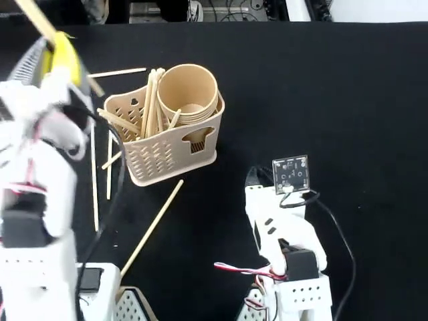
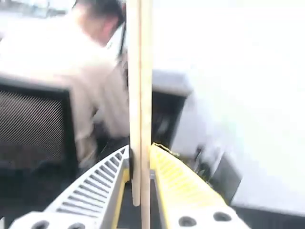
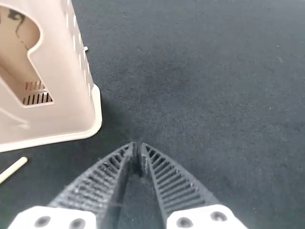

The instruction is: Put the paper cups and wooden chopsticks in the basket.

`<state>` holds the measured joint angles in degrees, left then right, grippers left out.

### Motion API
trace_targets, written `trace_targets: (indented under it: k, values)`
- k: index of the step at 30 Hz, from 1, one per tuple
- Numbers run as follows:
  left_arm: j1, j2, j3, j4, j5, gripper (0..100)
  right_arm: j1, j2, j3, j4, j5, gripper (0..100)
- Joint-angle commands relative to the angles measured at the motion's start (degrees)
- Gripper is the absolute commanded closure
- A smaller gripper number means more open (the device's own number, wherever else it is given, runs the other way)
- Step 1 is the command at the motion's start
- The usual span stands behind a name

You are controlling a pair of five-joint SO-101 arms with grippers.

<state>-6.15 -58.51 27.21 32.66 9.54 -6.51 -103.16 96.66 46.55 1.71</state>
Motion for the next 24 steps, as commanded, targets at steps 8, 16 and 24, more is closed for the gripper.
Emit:
trace_targets:
  k: [8,16,24]
  values:
    - [10.42,-13.98,33.63,-24.62,0.53,97,-0.53,-4.97,-0.22,0.18,-0.18,98.2]
    - [11.03,-11.6,38.64,-24.7,0.53,97,-0.53,-4.97,-0.22,0.18,-0.18,98.2]
    - [11.03,-8.44,40.13,-24.26,-3.43,97,-0.53,-4.97,-0.22,0.18,-0.18,98.3]
